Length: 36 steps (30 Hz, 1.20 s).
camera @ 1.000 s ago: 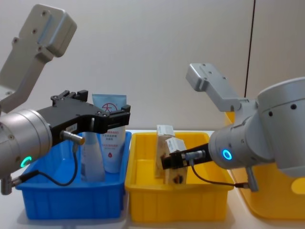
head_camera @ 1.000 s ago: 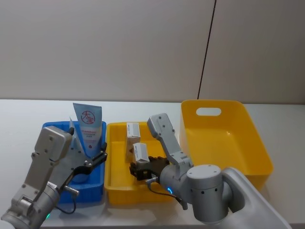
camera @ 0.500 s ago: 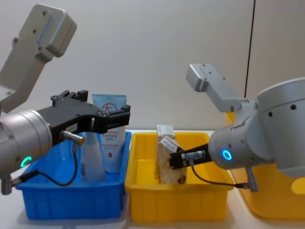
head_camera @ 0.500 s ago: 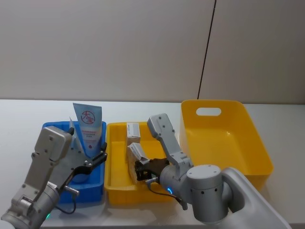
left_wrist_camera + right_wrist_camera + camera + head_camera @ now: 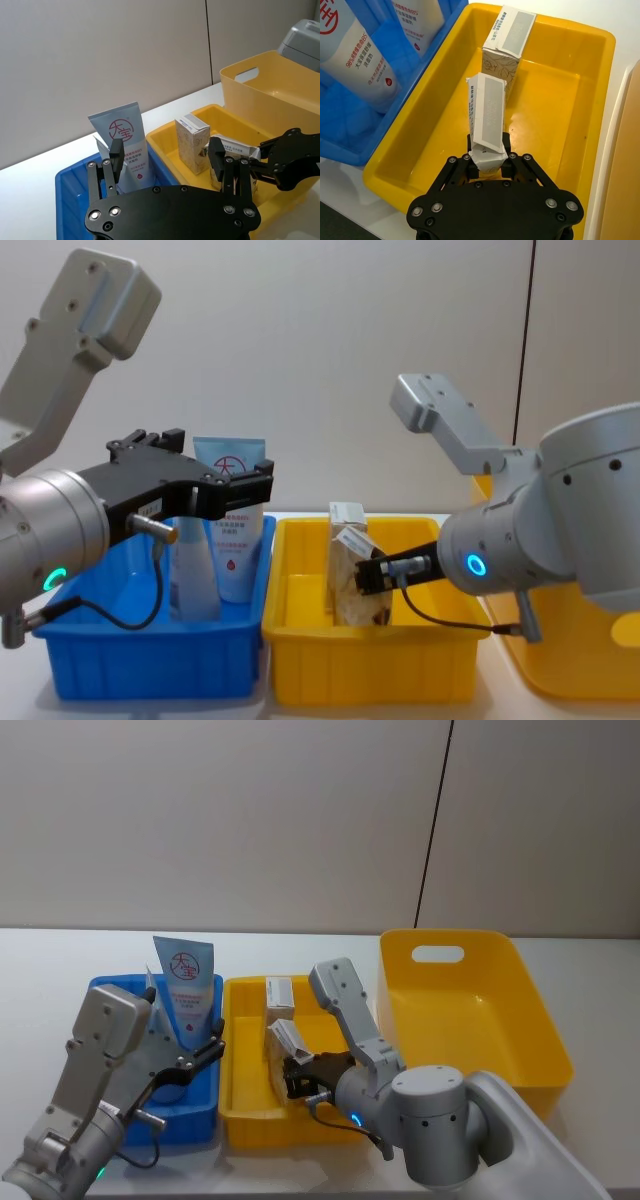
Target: Bimanual collaborative sorting of washing and personal care products
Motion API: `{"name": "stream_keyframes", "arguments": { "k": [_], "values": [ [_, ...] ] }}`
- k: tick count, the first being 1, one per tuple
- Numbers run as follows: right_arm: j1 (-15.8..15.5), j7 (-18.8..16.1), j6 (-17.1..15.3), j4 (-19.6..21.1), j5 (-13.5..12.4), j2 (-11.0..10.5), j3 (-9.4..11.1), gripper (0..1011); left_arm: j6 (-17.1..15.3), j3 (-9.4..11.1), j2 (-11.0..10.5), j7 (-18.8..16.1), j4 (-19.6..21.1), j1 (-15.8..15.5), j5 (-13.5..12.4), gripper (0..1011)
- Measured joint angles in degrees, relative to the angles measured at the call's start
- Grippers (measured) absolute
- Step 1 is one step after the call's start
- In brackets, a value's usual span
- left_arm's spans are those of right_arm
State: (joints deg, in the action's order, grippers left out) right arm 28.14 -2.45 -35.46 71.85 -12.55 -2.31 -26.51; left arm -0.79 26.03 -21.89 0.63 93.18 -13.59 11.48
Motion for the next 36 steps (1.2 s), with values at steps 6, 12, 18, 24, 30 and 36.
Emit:
{"name": "stream_keyframes", "arguments": {
  "k": [6, 12, 18, 24, 30, 36],
  "values": [
    [0.0, 0.0, 0.0, 0.0, 0.0, 0.0, 0.0, 206, 0.0, 0.0, 0.0, 0.0, 0.0, 0.0, 0.0, 1001],
    [-0.1, -0.4, 0.0, 0.4, 0.0, -0.2, 0.0, 206, 0.0, 0.0, 0.0, 0.0, 0.0, 0.0, 0.0, 1001],
    [-0.3, -2.1, 0.6, 2.3, 0.0, -1.2, -0.3, 206, 0.0, 0.0, 0.0, 0.0, 0.0, 0.0, 0.0, 1001],
    [-0.8, -3.9, 2.1, 5.4, 0.0, -2.4, -0.4, 206, 0.0, 0.0, 0.0, 0.0, 0.0, 0.0, 0.0, 1001],
    [-1.8, -5.0, 4.1, 9.5, 0.0, -3.4, -0.1, 206, 0.0, 0.0, 0.0, 0.0, 0.0, 0.0, 0.0, 1001],
    [-2.9, -5.3, 5.9, 14.3, 0.3, -4.5, 0.7, 206, 0.0, 0.0, 0.0, 0.0, 0.0, 0.0, 0.0, 1002]
  ]
}}
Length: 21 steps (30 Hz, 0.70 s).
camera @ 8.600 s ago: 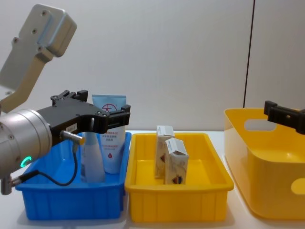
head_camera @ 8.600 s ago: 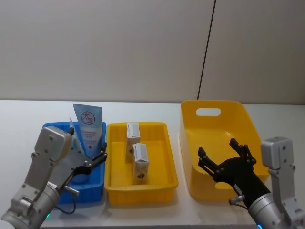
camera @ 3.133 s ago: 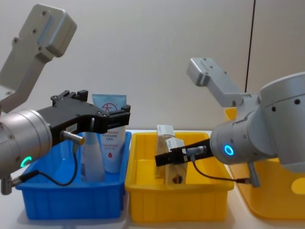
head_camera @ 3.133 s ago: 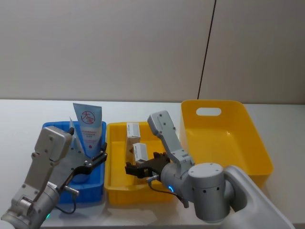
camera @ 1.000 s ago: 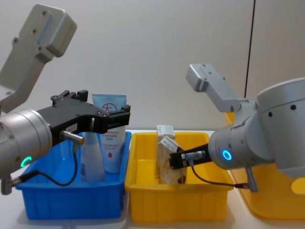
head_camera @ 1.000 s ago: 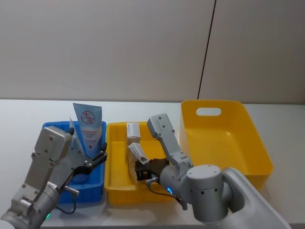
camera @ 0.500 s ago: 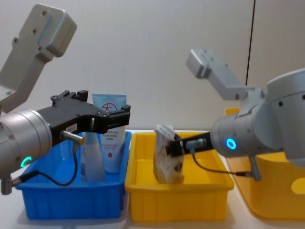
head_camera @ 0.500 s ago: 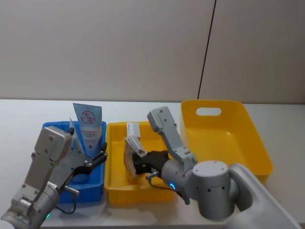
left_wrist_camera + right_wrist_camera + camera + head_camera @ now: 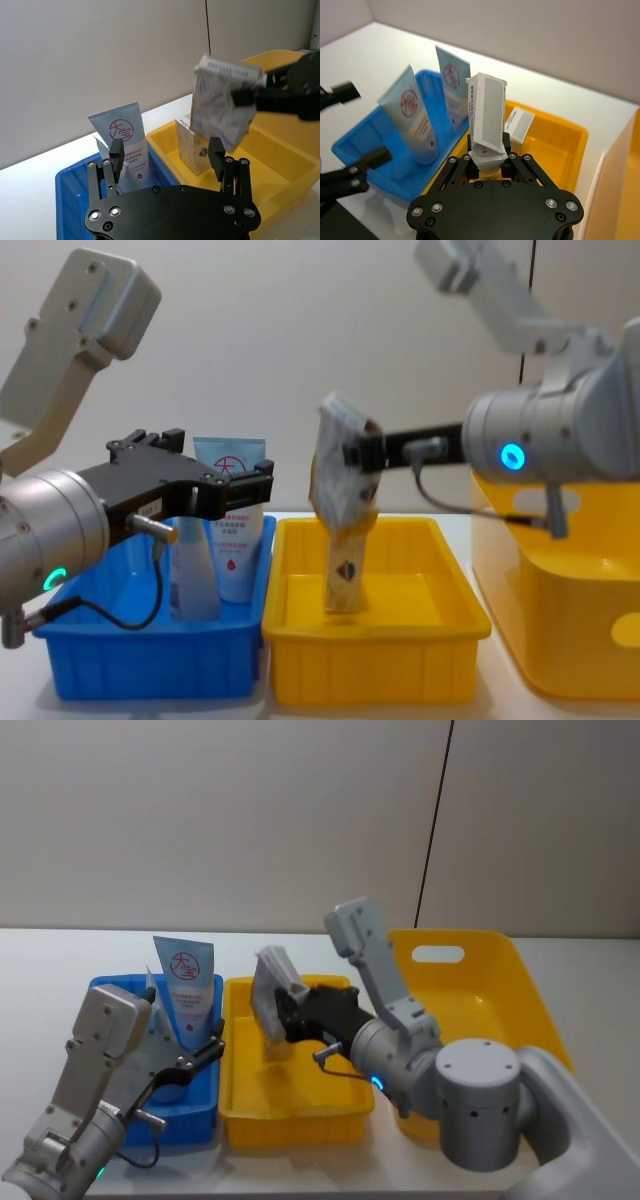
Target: Bimanual collaborative sorting of washing and personal care products
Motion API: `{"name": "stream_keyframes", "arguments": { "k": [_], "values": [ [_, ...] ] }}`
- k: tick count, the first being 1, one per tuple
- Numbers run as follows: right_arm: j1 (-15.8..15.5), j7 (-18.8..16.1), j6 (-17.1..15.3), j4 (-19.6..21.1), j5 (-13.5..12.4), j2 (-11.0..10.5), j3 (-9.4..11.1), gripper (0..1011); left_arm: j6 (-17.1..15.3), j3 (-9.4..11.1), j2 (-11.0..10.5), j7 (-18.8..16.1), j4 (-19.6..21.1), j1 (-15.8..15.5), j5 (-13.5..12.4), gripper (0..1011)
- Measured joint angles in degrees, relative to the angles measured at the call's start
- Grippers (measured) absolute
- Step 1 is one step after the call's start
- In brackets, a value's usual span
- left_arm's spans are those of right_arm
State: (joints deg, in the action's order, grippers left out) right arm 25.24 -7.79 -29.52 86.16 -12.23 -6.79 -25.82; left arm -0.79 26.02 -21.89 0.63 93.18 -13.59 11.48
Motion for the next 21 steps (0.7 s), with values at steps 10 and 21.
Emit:
{"name": "stream_keyframes", "arguments": {
  "k": [10, 21],
  "values": [
    [-2.7, 1.5, 1.3, 8.1, 1.4, -2.1, 2.4, 206, 0.0, 0.0, 0.0, 0.0, 0.0, 0.0, 0.0, 1001],
    [-7.2, 4.9, -0.4, 16.1, 2.5, -4.7, 7.5, 205, 0.0, 0.0, 0.0, 0.0, 0.0, 0.0, 0.0, 1001]
  ]
}}
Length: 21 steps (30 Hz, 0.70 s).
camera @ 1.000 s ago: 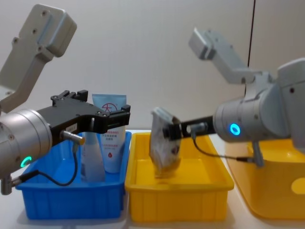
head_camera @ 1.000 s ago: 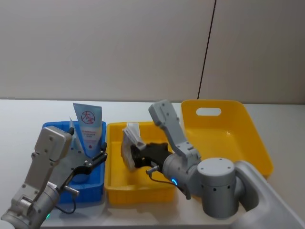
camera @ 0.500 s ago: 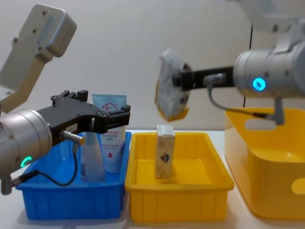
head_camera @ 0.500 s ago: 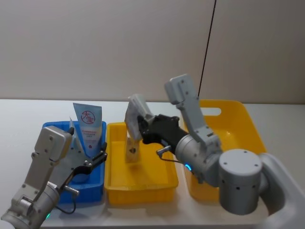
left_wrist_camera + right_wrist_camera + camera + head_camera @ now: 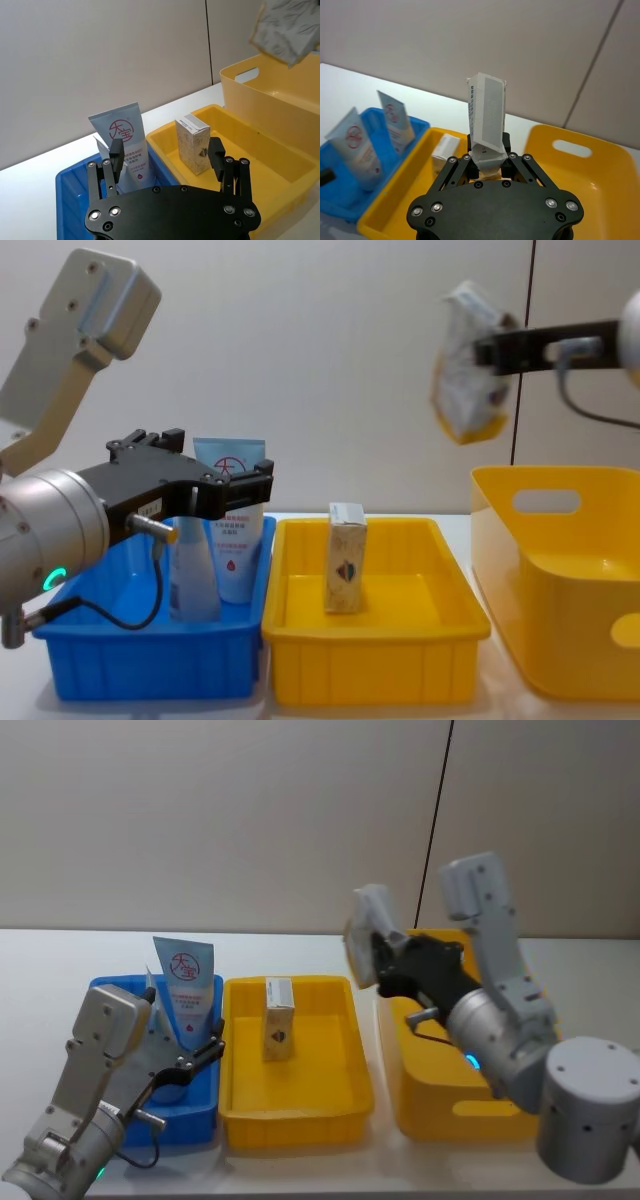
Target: Bimanual collaborative sorting of washing and personal care products
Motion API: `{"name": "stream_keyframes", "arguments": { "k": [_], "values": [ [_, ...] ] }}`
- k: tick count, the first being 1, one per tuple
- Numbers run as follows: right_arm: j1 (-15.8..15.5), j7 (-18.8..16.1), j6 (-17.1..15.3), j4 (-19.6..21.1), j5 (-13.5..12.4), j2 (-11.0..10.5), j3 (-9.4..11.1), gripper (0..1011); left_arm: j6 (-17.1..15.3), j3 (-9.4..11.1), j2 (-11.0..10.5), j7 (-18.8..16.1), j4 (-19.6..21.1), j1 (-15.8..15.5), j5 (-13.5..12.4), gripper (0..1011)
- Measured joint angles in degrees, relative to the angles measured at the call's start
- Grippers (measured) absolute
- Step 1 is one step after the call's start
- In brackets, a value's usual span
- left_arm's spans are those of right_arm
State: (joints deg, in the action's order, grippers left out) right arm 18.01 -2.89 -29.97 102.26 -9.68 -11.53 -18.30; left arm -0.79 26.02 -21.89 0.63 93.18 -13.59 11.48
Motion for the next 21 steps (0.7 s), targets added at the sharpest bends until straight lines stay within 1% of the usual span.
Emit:
{"name": "stream_keyframes", "arguments": {
  "k": [1, 4, 5, 11, 13, 16, 17, 19, 20, 21],
  "values": [
    [-0.6, 0.5, -0.5, 0.8, 0.1, -0.3, 0.8, 206, 0.0, 0.0, 0.0, 0.0, 0.0, 0.0, 0.0, 1001],
    [-1.4, 1.1, -1.1, 1.5, 0.2, -0.7, 2.1, 206, 0.0, 0.0, 0.0, 0.0, 0.0, 0.0, 0.0, 1002],
    [-1.9, 1.6, -1.6, 2.0, 0.3, -1.0, 3.0, 205, 0.0, 0.0, 0.0, 0.0, 0.0, 0.0, 0.0, 1002],
    [-3.3, 3.1, -3.5, 2.5, 0.3, -1.8, 6.4, 206, 0.0, 0.0, 0.0, 0.0, 0.0, 0.0, 0.0, 1001],
    [-3.4, 3.5, -4.1, 2.1, 0.3, -1.9, 7.3, 205, 0.0, 0.0, 0.0, 0.0, 0.0, 0.0, 0.0, 1001],
    [-3.1, 4.3, -5.4, 0.3, 0.3, -2.0, 9.1, 206, 0.0, 0.0, 0.0, 0.0, 0.0, 0.0, 0.0, 1002],
    [-3.1, 4.3, -5.4, 0.3, 0.3, -2.0, 9.1, 206, 0.0, 0.0, 0.0, 0.0, 0.0, 0.0, 0.0, 1001],
    [-2.5, 4.5, -5.9, -1.5, 0.2, -2.0, 9.9, 205, 0.0, 0.0, 0.0, 0.0, 0.0, 0.0, 0.0, 1001],
    [-1.7, 4.6, -6.2, -3.1, 0.1, -1.9, 10.4, 205, 0.0, 0.0, 0.0, 0.0, 0.0, 0.0, 0.0, 1001],
    [-1.5, 4.6, -6.3, -3.6, 0.1, -1.9, 10.5, 206, 0.0, 0.0, 0.0, 0.0, 0.0, 0.0, 0.0, 1001]
  ]
}}
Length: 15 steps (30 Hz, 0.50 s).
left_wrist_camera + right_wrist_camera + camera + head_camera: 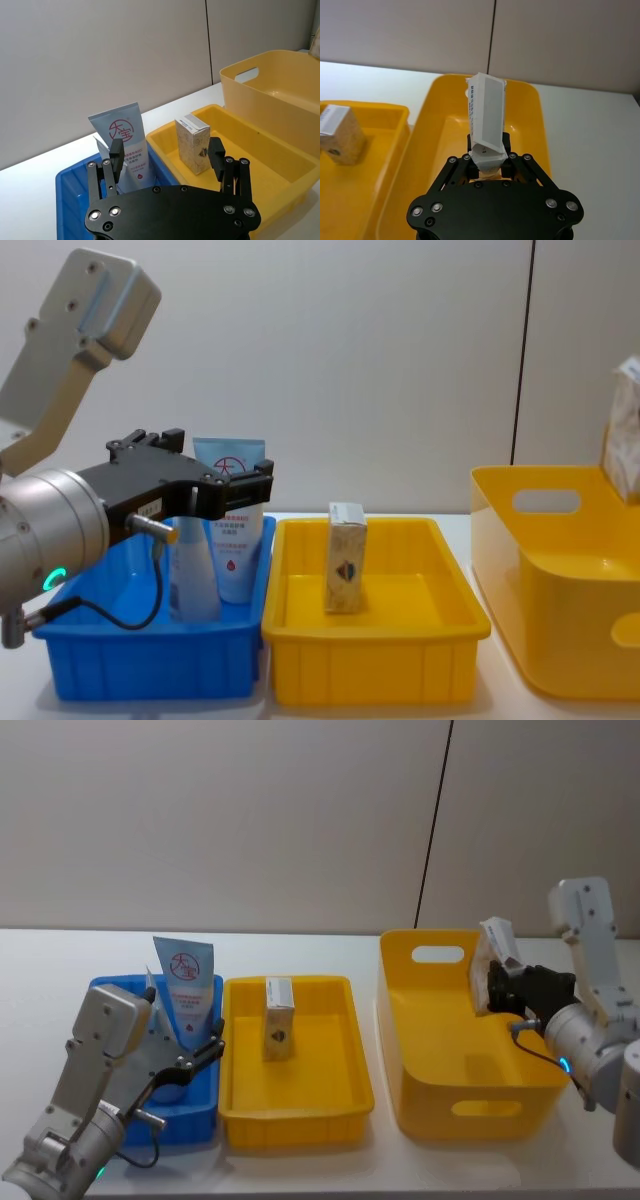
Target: Bimanual collaborative sorting of washing and personal care products
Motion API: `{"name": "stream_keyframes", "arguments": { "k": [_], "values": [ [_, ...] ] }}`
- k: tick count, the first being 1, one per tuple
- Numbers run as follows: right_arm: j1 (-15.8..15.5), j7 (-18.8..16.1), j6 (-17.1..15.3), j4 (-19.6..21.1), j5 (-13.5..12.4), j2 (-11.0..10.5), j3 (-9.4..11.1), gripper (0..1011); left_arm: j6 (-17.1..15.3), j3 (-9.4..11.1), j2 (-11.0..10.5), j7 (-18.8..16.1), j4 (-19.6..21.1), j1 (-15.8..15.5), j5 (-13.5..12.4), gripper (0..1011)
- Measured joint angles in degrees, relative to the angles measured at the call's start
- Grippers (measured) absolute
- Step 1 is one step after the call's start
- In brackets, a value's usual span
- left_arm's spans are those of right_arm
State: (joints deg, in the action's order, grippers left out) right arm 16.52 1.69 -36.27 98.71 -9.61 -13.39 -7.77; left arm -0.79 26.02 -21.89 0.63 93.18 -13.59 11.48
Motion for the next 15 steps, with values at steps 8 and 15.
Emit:
{"name": "stream_keyframes", "arguments": {
  "k": [8, 15],
  "values": [
    [3.8, -0.8, -0.6, -6.6, -0.5, 0.8, 0.6, 205, 0.0, 0.0, 0.0, 0.0, 0.0, 0.0, 0.0, 1001],
    [8.1, -2.4, -0.7, -12.0, -0.6, 1.9, -0.4, 206, 0.0, 0.0, 0.0, 0.0, 0.0, 0.0, 0.0, 1001]
  ]
}}
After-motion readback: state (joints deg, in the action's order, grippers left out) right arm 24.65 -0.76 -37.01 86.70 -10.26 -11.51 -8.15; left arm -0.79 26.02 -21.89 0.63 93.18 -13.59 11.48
